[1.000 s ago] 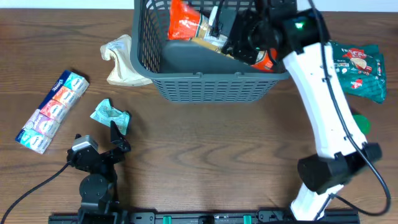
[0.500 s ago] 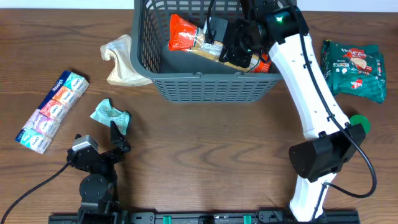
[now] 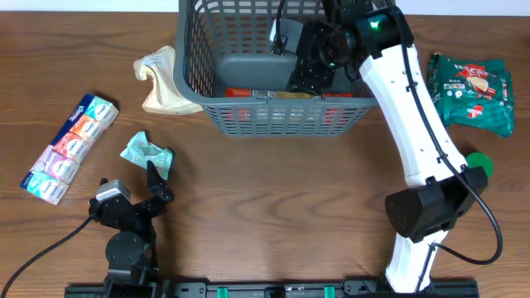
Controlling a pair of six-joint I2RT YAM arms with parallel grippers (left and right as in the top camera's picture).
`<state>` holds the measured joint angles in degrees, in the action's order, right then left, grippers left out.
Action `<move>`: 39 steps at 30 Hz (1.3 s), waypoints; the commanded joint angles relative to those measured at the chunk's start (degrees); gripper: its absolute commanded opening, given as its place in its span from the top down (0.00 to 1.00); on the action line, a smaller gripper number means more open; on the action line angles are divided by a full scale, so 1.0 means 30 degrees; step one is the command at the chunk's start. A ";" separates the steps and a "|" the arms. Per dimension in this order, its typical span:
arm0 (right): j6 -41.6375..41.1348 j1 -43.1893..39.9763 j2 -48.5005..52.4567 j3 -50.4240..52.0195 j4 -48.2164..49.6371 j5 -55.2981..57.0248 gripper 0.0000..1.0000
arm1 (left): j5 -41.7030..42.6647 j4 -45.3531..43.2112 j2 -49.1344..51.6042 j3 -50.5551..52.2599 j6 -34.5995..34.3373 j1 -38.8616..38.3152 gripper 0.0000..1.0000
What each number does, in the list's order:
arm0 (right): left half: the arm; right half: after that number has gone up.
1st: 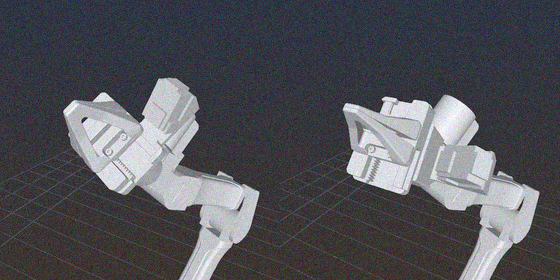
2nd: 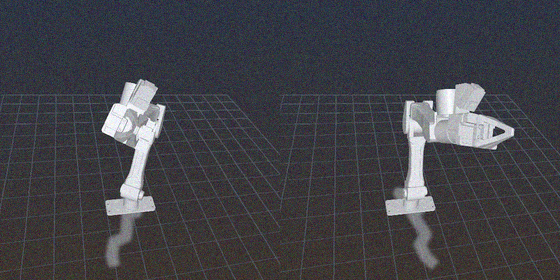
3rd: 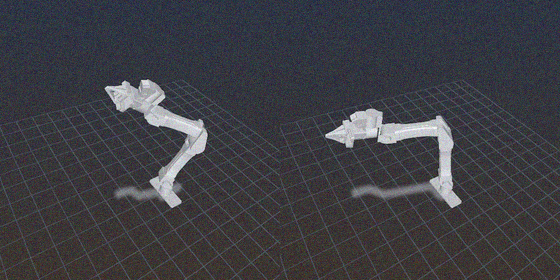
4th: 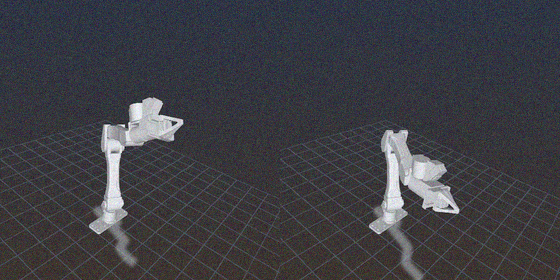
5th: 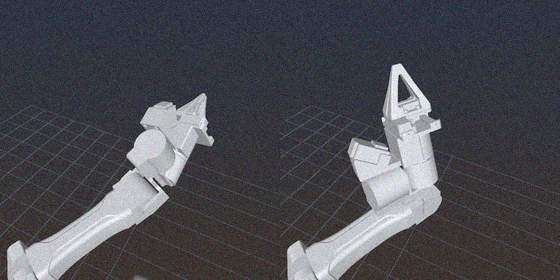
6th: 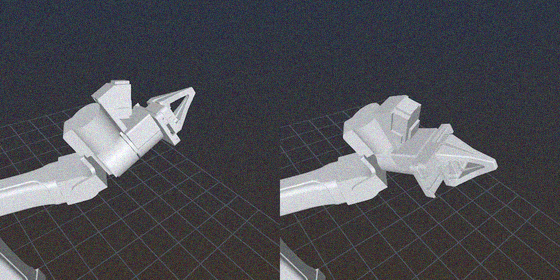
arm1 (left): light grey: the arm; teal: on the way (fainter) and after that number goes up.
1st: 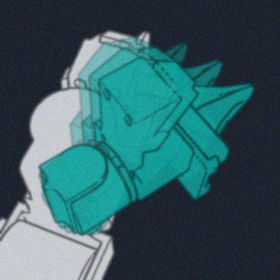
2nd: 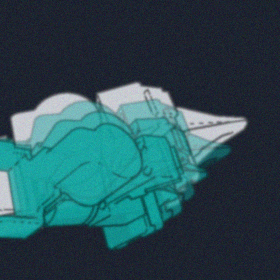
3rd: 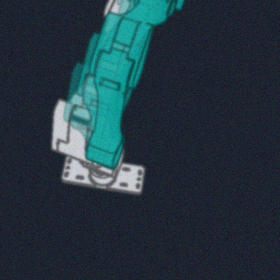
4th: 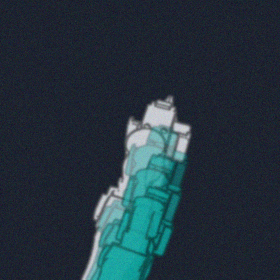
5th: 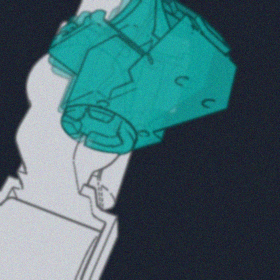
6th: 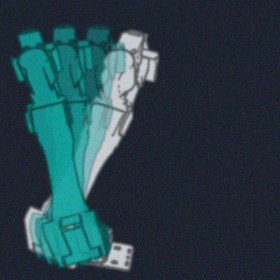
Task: Pack container
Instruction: 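Lower the spaghetti into the basket and open the right gripper, then move the right gripper to the green Nescafe bag and grasp it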
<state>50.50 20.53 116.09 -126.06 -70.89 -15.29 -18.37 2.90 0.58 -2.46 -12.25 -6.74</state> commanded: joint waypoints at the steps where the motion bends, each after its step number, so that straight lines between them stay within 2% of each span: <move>1: -0.0940 0.0044 -0.0372 -0.0393 0.0226 -0.0350 0.21 | -0.0109 0.0277 -0.0117 0.0554 -0.0182 0.0117 0.01; 3: -0.2856 0.0036 -0.0379 -0.0503 0.0903 0.0248 0.21 | -0.0109 0.0277 -0.0117 0.0554 -0.0175 0.0117 0.01; 8: -0.9632 -0.0022 -0.0379 -0.1843 0.2076 0.5770 0.16 | -0.0109 0.0284 -0.0117 0.0554 -0.0182 0.0117 0.01; 12: -1.3908 -0.0240 -0.0386 -0.4284 0.1632 1.0856 0.06 | -0.0109 0.0277 -0.0117 0.0554 -0.0182 0.0117 0.02; 18: -2.0152 -0.1690 -0.0772 -0.7366 0.0036 1.4783 0.01 | -0.0109 0.0284 -0.0117 0.0554 -0.0182 0.0117 0.01; 21: -2.3569 -0.3198 -0.1115 -0.7788 -0.1158 1.5001 0.01 | -0.0117 0.0277 -0.0117 0.0554 -0.0182 0.0117 0.01; 26: -2.6294 -0.6164 -0.1297 -0.7781 -0.3381 1.4207 0.01 | -0.0109 0.0277 -0.0117 0.0554 -0.0182 0.0117 0.01; 31: -3.1146 -0.9573 -0.1253 -0.7708 -0.5231 1.3274 0.01 | -0.0117 0.0277 -0.0117 0.0554 -0.0175 0.0117 0.01; 39: -3.6778 -1.2167 -0.1151 -0.7635 -0.6120 1.3464 0.01 | -0.0109 0.0277 -0.0117 0.0554 -0.0182 0.0117 0.01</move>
<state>-48.82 -14.76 112.99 -148.62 -88.18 24.91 -18.37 2.90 0.58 -2.46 -12.25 -6.74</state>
